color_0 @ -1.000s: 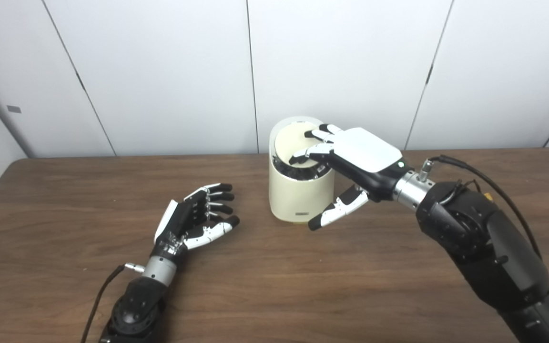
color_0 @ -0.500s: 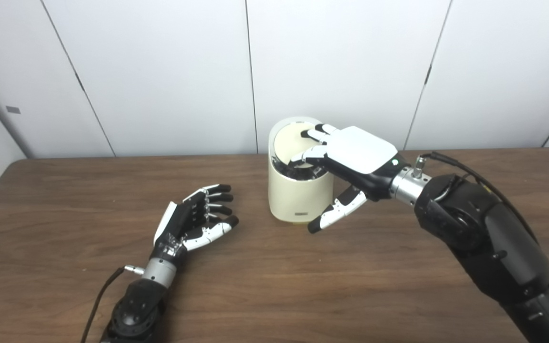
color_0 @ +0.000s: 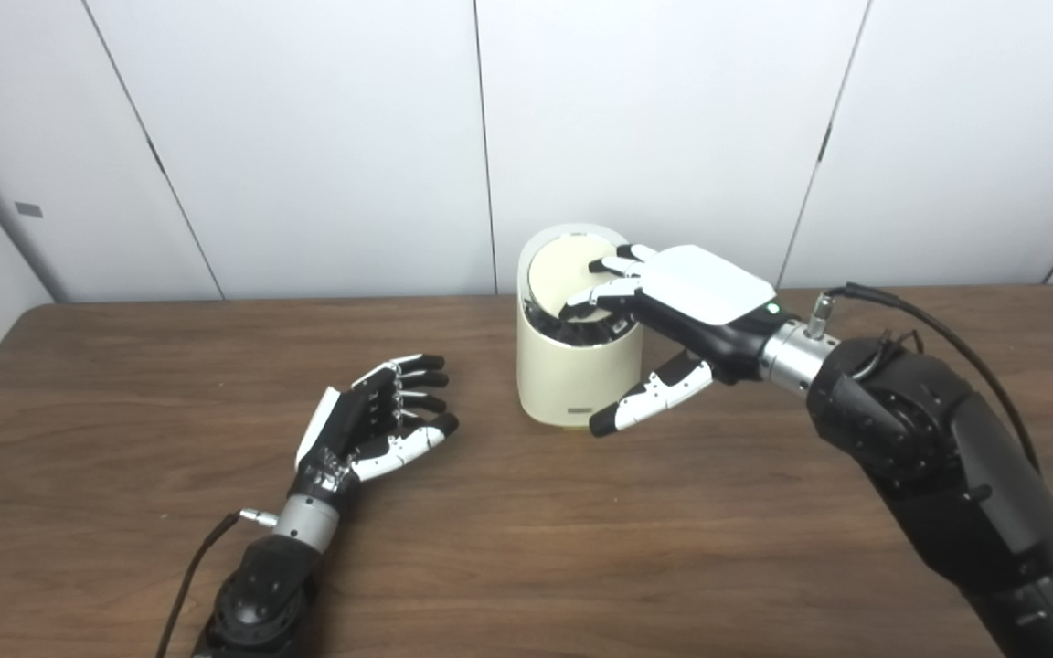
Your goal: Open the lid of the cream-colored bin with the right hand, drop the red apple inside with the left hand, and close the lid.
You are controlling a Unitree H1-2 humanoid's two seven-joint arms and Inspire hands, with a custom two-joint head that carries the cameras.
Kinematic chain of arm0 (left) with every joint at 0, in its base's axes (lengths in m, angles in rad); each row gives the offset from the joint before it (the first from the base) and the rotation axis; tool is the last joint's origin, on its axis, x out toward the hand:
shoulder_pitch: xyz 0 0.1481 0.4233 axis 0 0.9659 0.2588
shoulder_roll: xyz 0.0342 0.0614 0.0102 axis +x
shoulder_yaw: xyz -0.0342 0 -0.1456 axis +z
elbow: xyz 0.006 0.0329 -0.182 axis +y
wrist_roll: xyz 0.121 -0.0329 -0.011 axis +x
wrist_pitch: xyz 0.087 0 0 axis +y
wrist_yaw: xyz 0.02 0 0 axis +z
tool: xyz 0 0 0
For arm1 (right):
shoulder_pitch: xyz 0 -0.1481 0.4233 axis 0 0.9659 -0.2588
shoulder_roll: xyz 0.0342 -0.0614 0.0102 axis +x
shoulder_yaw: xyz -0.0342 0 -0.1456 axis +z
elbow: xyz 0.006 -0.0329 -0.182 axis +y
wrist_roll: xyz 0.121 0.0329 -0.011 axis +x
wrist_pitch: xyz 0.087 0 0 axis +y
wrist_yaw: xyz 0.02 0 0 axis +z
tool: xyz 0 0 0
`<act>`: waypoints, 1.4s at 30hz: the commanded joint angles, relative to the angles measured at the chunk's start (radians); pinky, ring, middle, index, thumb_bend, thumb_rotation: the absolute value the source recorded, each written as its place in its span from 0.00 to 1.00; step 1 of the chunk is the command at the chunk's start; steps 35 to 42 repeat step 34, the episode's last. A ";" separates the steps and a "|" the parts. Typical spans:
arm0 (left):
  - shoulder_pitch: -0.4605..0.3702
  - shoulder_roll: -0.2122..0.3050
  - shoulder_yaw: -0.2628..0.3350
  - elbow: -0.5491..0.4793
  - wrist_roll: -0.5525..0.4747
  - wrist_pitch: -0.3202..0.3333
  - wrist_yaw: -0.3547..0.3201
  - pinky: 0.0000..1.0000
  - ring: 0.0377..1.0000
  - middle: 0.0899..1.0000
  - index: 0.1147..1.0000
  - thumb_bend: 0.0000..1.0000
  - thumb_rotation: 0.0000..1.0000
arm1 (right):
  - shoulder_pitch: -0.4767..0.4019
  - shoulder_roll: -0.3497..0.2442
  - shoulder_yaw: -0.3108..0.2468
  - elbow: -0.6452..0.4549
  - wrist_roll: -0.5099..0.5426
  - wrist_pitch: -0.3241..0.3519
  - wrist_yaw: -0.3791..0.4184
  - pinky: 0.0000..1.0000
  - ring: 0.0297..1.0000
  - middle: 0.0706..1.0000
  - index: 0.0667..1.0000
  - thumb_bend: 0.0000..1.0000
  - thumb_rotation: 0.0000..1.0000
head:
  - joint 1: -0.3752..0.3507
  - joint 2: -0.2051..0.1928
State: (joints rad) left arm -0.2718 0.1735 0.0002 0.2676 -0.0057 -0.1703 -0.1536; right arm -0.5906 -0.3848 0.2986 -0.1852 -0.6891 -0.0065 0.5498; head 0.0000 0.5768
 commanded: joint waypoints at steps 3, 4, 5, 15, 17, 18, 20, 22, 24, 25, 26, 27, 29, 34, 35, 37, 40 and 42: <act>-0.017 0.014 0.005 -0.022 -0.005 -0.018 -0.002 0.52 0.63 0.71 0.75 0.65 0.18 | -0.032 0.017 -0.067 -0.063 0.077 0.041 -0.032 0.99 0.99 0.81 0.82 0.74 0.78 | 0.000 0.000; -0.018 0.014 0.004 -0.021 -0.002 -0.019 0.000 0.52 0.63 0.71 0.75 0.64 0.18 | -0.032 0.017 -0.076 -0.073 0.085 0.047 -0.033 0.95 1.00 0.83 0.83 0.74 0.81 | 0.000 0.000; -0.018 0.013 0.005 -0.020 0.000 -0.019 0.002 0.52 0.63 0.71 0.75 0.64 0.18 | -0.033 0.017 -0.083 -0.078 0.090 0.048 -0.036 0.93 1.00 0.84 0.85 0.73 0.80 | -0.001 -0.001; -0.016 0.011 0.003 -0.035 -0.003 -0.007 -0.001 0.53 0.64 0.72 0.75 0.63 0.15 | 0.022 0.026 -0.148 -0.085 0.152 0.027 -0.128 0.86 0.98 0.90 0.91 0.72 0.64 | 0.002 0.000; -0.016 0.011 0.003 -0.038 -0.002 -0.004 0.000 0.53 0.64 0.72 0.75 0.64 0.17 | 0.039 0.027 -0.156 -0.081 0.159 0.022 -0.149 0.81 0.97 0.91 0.91 0.72 0.55 | 0.002 0.000; -0.016 0.010 0.004 -0.038 -0.002 -0.005 0.001 0.53 0.64 0.71 0.75 0.64 0.17 | 0.056 0.033 -0.166 -0.075 0.176 0.019 -0.167 0.79 0.96 0.92 0.91 0.72 0.53 | 0.002 0.000; -0.017 0.011 0.004 -0.034 -0.003 -0.011 0.000 0.53 0.64 0.71 0.74 0.65 0.17 | 0.080 0.045 -0.180 -0.063 0.205 0.012 -0.193 0.72 0.88 0.90 0.90 0.72 0.38 | 0.000 -0.002; -0.019 0.013 0.004 -0.023 -0.011 -0.025 -0.008 0.53 0.64 0.71 0.74 0.65 0.17 | 0.113 0.062 -0.197 -0.048 0.221 0.037 -0.218 0.70 0.84 0.89 0.90 0.72 0.31 | 0.000 -0.005; -0.020 0.014 0.003 -0.018 -0.013 -0.030 -0.012 0.53 0.64 0.71 0.74 0.65 0.19 | 0.137 0.076 -0.211 -0.032 0.240 0.050 -0.240 0.69 0.83 0.88 0.89 0.73 0.31 | 0.001 -0.008; -0.020 0.014 0.003 -0.017 -0.010 -0.032 -0.011 0.54 0.64 0.71 0.74 0.67 0.20 | 0.148 0.085 -0.222 -0.016 0.262 0.041 -0.254 0.70 0.82 0.88 0.89 0.75 0.32 | 0.001 -0.008; -0.020 0.014 0.003 -0.016 -0.008 -0.033 -0.010 0.54 0.63 0.71 0.74 0.68 0.21 | 0.154 0.090 -0.230 -0.005 0.278 0.033 -0.264 0.71 0.83 0.87 0.88 0.76 0.32 | 0.001 -0.008; -0.020 0.015 0.002 -0.016 -0.007 -0.034 -0.010 0.54 0.63 0.71 0.74 0.68 0.21 | 0.162 0.097 -0.240 0.011 0.302 0.022 -0.275 0.71 0.83 0.87 0.88 0.77 0.32 | 0.002 -0.009; -0.020 0.016 0.002 -0.018 -0.008 -0.032 -0.012 0.54 0.63 0.71 0.74 0.68 0.22 | 0.177 0.106 -0.256 0.034 0.337 0.003 -0.296 0.73 0.83 0.87 0.88 0.78 0.32 | 0.003 -0.008; -0.017 0.019 0.001 -0.030 -0.005 -0.035 -0.015 0.53 0.64 0.71 0.75 0.67 0.20 | 0.222 0.120 -0.287 0.080 0.415 -0.042 -0.341 0.67 0.80 0.85 0.88 0.75 0.30 | 0.002 -0.008; -0.017 0.019 0.001 -0.030 -0.005 -0.035 -0.015 0.53 0.64 0.71 0.75 0.67 0.20 | 0.222 0.120 -0.287 0.080 0.415 -0.042 -0.341 0.67 0.80 0.85 0.88 0.75 0.30 | 0.002 -0.008; -0.017 0.019 0.001 -0.030 -0.005 -0.035 -0.015 0.53 0.64 0.71 0.75 0.67 0.20 | 0.222 0.120 -0.287 0.080 0.415 -0.042 -0.341 0.67 0.80 0.85 0.88 0.75 0.30 | 0.002 -0.008; -0.017 0.019 0.001 -0.030 -0.005 -0.035 -0.015 0.53 0.64 0.71 0.75 0.67 0.20 | 0.222 0.120 -0.287 0.080 0.415 -0.042 -0.341 0.67 0.80 0.85 0.88 0.75 0.30 | 0.002 -0.008; -0.017 0.019 0.001 -0.030 -0.005 -0.035 -0.015 0.53 0.64 0.71 0.75 0.67 0.20 | 0.222 0.120 -0.287 0.080 0.415 -0.042 -0.341 0.67 0.80 0.85 0.88 0.75 0.30 | 0.002 -0.008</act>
